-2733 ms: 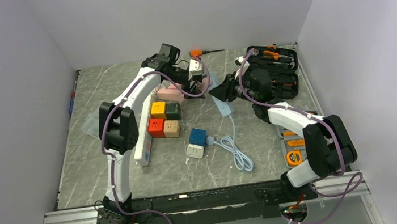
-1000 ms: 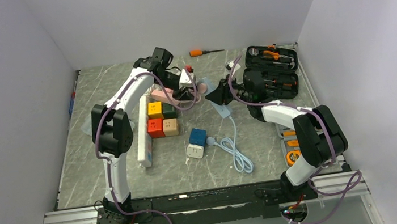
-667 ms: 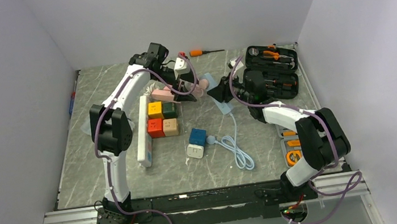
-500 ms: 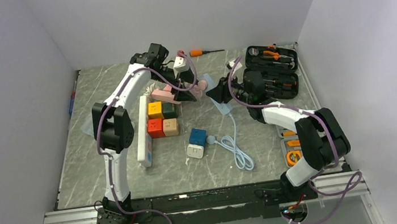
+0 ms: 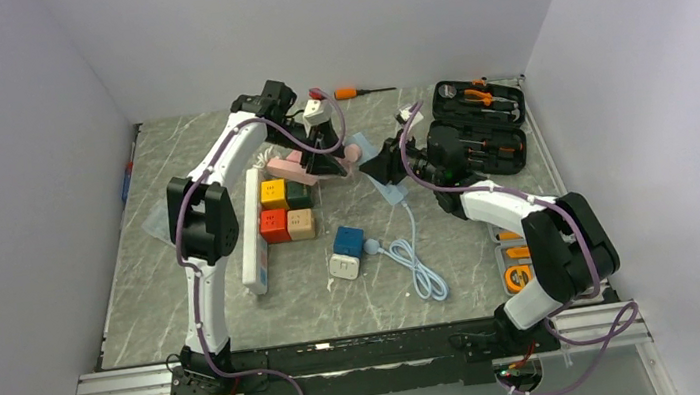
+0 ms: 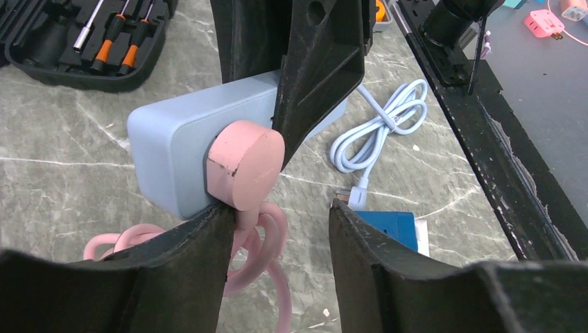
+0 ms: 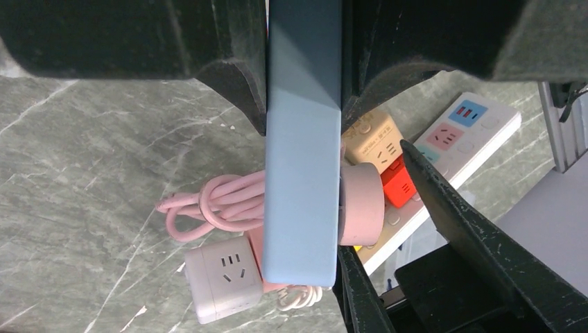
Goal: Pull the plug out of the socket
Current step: Remove the plug from the socket.
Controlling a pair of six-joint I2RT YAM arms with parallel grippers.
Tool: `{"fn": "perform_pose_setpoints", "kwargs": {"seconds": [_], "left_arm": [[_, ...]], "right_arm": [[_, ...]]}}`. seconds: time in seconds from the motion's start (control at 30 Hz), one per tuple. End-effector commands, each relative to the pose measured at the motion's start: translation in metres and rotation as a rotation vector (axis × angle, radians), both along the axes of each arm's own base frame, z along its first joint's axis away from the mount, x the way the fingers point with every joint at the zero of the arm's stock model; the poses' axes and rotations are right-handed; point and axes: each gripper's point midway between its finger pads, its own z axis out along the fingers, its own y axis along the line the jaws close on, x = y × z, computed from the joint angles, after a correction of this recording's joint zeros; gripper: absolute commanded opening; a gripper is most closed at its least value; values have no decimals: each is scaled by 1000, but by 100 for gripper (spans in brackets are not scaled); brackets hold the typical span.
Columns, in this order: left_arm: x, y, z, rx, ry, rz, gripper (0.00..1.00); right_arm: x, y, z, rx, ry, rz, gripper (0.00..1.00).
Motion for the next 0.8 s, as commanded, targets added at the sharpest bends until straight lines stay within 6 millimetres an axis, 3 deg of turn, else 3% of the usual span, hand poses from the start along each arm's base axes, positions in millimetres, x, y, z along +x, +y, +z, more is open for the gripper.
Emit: {"fn": "perform_pose_setpoints", "kwargs": {"seconds": [0.0, 0.07, 0.23, 0.33, 0.6, 0.77], "left_arm": [[-8, -12, 7, -51, 11, -40, 60], [-7, -11, 0, -34, 6, -36, 70], [-7, -12, 0, -35, 21, -29, 80], [6, -17, 0, -40, 30, 14, 98], [16, -20, 11, -83, 74, 54, 99], [17, -11, 32, -153, 107, 22, 97]], "right_arm": [[-29, 31, 119, 188, -321, 184, 0], [-32, 32, 121, 198, -321, 203, 0], [-42, 38, 125, 224, -312, 263, 0], [-48, 45, 125, 227, -314, 291, 0], [-65, 57, 131, 230, -318, 357, 0], [-68, 57, 127, 222, -310, 356, 0]]}}
